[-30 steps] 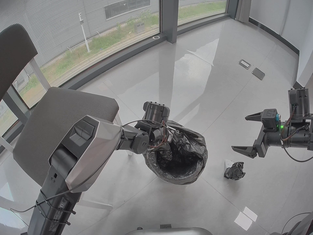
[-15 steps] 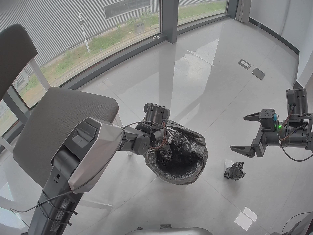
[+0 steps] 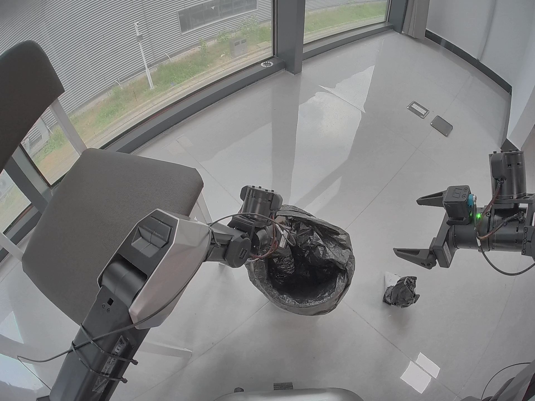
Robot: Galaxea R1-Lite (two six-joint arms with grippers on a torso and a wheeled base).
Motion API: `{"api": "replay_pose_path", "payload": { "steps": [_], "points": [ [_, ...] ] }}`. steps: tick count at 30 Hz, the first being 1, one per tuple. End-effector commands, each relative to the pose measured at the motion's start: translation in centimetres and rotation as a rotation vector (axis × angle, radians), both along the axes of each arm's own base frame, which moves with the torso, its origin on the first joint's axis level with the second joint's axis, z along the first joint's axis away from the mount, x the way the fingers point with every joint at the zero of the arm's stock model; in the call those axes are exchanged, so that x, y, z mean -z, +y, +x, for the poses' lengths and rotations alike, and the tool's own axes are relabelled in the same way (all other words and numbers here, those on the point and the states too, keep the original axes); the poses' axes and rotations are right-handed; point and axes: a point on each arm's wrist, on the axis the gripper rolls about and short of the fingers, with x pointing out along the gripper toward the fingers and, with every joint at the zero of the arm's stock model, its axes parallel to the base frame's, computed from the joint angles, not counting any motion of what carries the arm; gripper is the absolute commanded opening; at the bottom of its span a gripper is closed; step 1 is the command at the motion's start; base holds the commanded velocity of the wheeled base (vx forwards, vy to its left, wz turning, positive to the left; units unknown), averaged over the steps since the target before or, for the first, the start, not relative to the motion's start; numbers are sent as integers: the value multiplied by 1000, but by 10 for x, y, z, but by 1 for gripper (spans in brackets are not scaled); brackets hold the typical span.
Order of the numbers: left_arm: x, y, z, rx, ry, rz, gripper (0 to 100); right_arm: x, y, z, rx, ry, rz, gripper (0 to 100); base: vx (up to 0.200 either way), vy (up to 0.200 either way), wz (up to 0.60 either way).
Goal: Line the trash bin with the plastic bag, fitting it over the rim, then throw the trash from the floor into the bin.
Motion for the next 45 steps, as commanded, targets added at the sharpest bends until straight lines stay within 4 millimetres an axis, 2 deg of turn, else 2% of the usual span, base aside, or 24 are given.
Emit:
{"api": "replay_pose_path", "payload": {
  "steps": [1,3,4,5,6,7,12,16,17,18,19,20,21,22,23,25,26,29,36,41,45],
  "points": [
    [2,-5,-3,-36,28,-63,100,-2,-1,-3,1,-7,2,100,0,0,0],
    [-22,-4,-4,-38,-8,-94,100,-3,-2,-6,1,-13,3,100,0,0,0],
    [-51,-3,-7,-28,-50,-124,100,-4,-3,-7,3,-16,3,100,0,0,0],
    [-64,-1,-8,-23,-67,-137,100,-4,-3,-8,2,-17,5,100,0,0,0],
    [-66,-1,-8,-23,-71,-139,100,-4,-3,-8,2,-17,5,100,0,0,0],
    [-91,3,-13,-13,-95,-149,100,-4,-4,-8,7,-19,5,100,0,0,0],
    [-134,5,-27,-1,-136,-183,100,-6,-5,-8,11,-22,6,100,0,0,0],
    [-173,-2,-47,30,-205,-222,100,2,-6,-12,14,9,-1,100,0,0,0],
    [-192,-4,-58,48,-235,-245,100,6,-7,-11,19,26,-2,100,0,0,0],
    [-198,-5,-62,53,-246,-251,100,8,-7,-11,20,32,-4,100,0,0,0],
    [-219,-5,-74,69,-279,-275,100,10,-8,-10,24,41,-9,100,0,0,0],
    [-231,-4,-80,76,-300,-283,100,12,-7,-9,24,47,-10,100,0,0,0],
    [-233,-4,-82,77,-304,-284,100,12,-7,-9,24,47,-10,100,0,0,0],
    [-254,3,-92,78,-352,-286,100,14,-7,-7,23,55,-14,100,0,0,0],
    [-262,7,-96,69,-371,-284,100,14,-7,-7,24,56,-12,100,0,0,0],
    [-271,19,-110,22,-374,-254,100,16,-8,-6,29,65,-13,100,0,0,0],
    [-271,19,-111,19,-373,-253,100,16,-8,-6,30,66,-12,100,0,0,0],
    [-280,38,-136,-8,-363,-217,100,18,-12,-5,59,86,0,100,0,0,0],
    [-272,71,-179,8,-388,-161,100,22,-15,-2,113,137,54,100,0,0,0],
    [-265,85,-187,11,-451,-149,100,25,-15,-3,120,155,61,100,0,0,0],
    [-269,100,-177,-28,-471,-153,100,28,-16,-5,120,161,59,100,150,0,0]
  ]
}}
